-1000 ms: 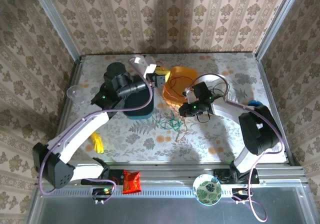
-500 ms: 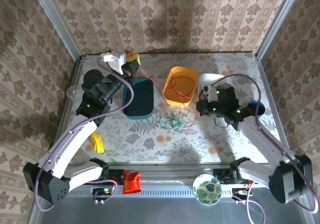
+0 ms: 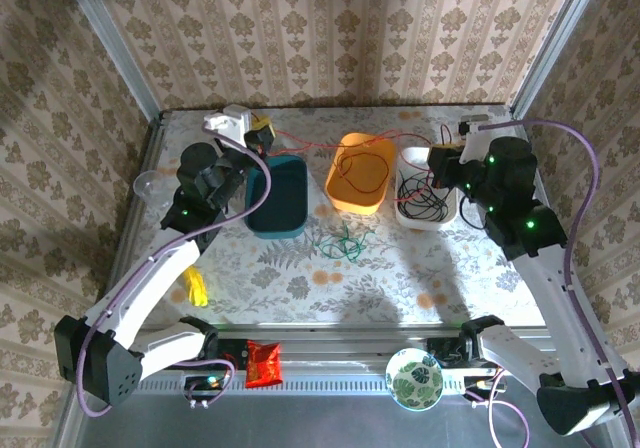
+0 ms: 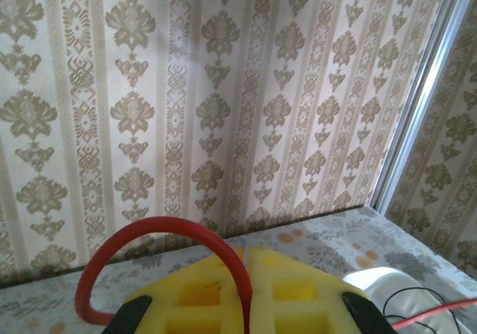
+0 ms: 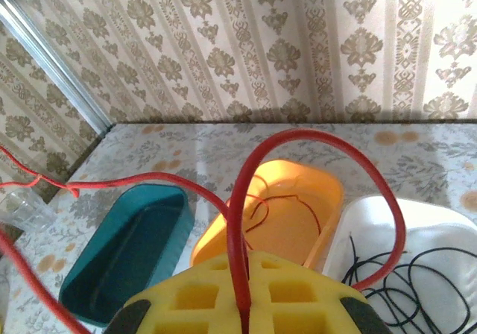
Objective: Untangle the cables
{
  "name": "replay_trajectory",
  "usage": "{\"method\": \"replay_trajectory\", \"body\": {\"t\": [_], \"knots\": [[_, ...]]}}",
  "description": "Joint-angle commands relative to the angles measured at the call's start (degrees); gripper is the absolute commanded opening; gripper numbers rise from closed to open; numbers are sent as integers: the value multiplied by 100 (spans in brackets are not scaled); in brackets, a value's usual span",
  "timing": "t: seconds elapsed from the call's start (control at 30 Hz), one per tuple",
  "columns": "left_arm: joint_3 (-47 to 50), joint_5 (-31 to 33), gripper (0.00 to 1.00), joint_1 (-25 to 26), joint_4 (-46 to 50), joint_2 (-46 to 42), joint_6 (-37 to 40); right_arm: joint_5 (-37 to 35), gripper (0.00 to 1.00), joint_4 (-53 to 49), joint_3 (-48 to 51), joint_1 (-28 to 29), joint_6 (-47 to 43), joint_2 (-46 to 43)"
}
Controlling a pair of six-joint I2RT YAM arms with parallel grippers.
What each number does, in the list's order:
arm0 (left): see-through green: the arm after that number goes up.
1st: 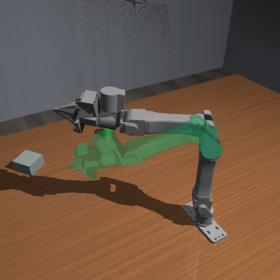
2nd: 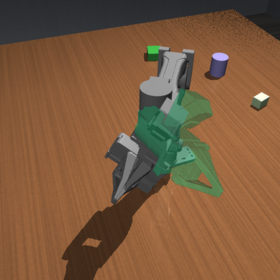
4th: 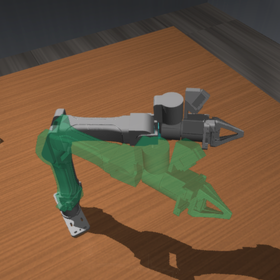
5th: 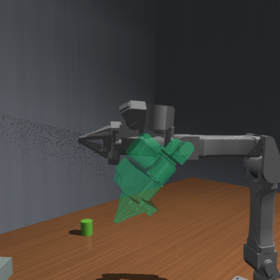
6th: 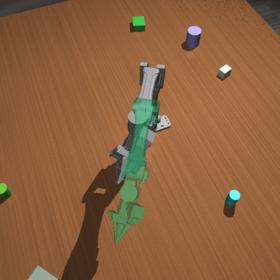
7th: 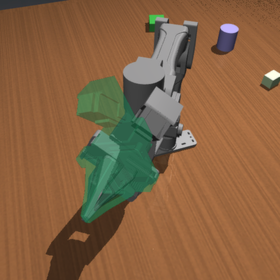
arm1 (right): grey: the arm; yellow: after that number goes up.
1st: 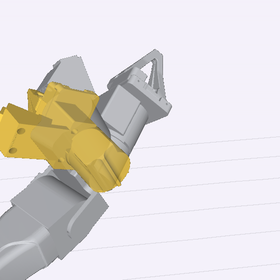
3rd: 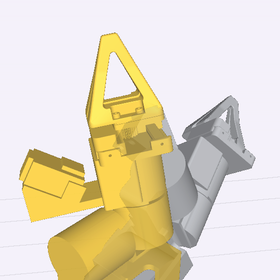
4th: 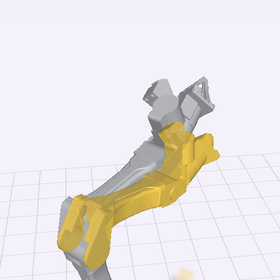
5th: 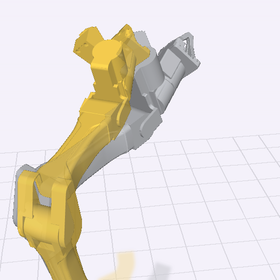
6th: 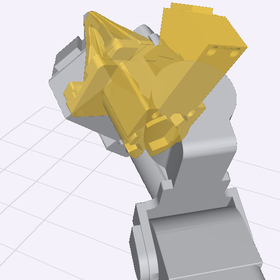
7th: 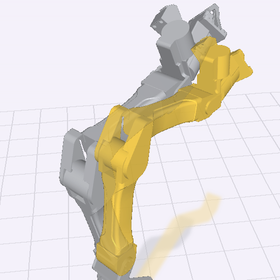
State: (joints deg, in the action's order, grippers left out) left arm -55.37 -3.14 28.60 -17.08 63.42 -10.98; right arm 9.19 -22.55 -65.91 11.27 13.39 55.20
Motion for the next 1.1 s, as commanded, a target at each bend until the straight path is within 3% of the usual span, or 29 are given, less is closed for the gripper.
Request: {"method": "replay_trajectory", "body": {"t": [0.0, 0.07, 0.2, 0.27, 0.37, 0.5, 0.57, 0.67, 0.8, 0.93, 1.07], "knots": [[79, 110, 0, 174, 45, 38, 48, 157, 0, -127, -191, -31, -61, 326], [36, -231, 0, 345, 21, 86, 208, 484, 0, -37, -194, -23, 56, 538], [-205, -1789, 0, 594, -272, 294, 182, 881, 0, 171, -67, 15, 332, 882], [-446, -2274, 0, 730, -255, 425, 184, 1029, 0, 180, 5, 28, 399, 969], [-804, -2706, 0, 906, -300, 560, 256, 1157, 0, -43, 55, 49, 358, 1091], [-1272, -2942, 0, 963, -485, 506, 360, 720, 0, -153, 388, 35, 439, 1067], [-1399, -2824, 0, 963, -555, 345, 568, 364, 0, -229, 500, -34, 505, 1054], [-1546, -2133, 0, 963, -527, 22, 1052, 54, 0, -340, 586, -216, 648, 1093], [-1357, -909, 0, 955, -900, -436, 1466, 108, 0, -289, 707, -522, 816, 1073], [-1127, -141, 0, 954, -950, -794, 1819, 162, 0, -242, 750, -797, 941, 1045], [-914, 214, 0, 895, -909, -936, 1887, 200, 0, -262, 755, -1006, 1068, 1053]]}}
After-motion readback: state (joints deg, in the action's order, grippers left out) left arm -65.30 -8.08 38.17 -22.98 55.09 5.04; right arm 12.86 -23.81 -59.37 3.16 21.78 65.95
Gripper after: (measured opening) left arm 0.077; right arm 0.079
